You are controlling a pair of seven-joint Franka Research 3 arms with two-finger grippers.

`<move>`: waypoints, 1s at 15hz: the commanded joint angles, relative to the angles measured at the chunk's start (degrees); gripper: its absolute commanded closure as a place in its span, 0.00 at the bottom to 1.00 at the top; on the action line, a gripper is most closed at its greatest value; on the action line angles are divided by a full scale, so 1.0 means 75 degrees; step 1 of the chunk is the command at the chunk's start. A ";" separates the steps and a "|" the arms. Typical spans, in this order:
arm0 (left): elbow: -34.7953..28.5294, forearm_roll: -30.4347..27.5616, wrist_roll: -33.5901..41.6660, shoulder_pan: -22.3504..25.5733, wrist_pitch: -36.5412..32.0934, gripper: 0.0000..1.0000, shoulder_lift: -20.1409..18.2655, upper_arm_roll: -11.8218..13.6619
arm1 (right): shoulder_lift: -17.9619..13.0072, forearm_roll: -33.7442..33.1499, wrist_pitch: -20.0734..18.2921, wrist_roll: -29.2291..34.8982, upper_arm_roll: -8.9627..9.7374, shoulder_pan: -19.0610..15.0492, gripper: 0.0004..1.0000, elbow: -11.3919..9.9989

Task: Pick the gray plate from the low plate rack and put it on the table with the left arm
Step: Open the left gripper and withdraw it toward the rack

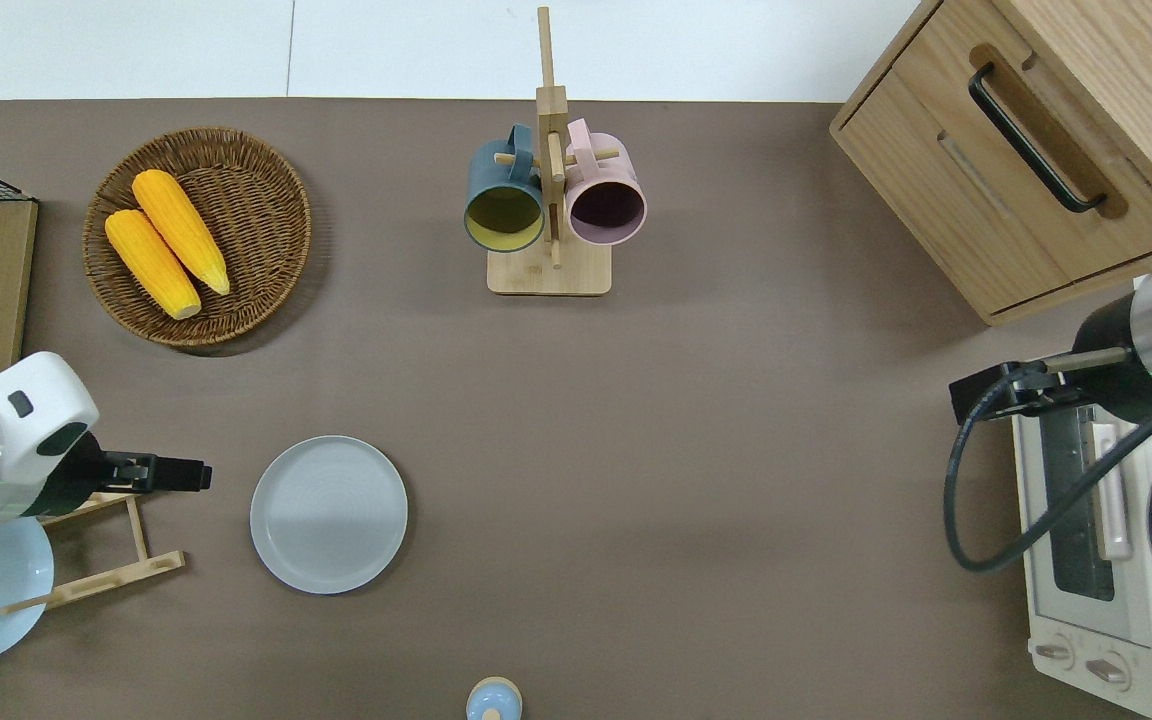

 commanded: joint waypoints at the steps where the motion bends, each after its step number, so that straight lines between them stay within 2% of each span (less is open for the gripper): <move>1: 0.1360 0.0713 -0.0377 -0.0094 -0.1207 0.01 0.0120 -0.0028 | -0.0015 -0.0049 -0.0087 0.0090 0.0165 -0.0184 0.02 0.0057; 5: 0.2196 0.1112 -0.0365 -0.0094 -0.1807 0.01 0.0120 -0.0145 | -0.0015 -0.0049 -0.0087 0.0090 0.0153 -0.0184 0.02 0.0046; 10: 0.2770 0.1570 -0.0412 -0.0082 -0.2358 0.01 0.0050 -0.0579 | -0.0015 -0.0049 -0.0087 0.0090 0.0165 -0.0184 0.02 0.0057; 15: 0.2853 0.1465 -0.0822 -0.0082 -0.2371 0.01 0.0038 -0.0579 | -0.0015 -0.0049 -0.0087 0.0090 0.0153 -0.0184 0.02 0.0057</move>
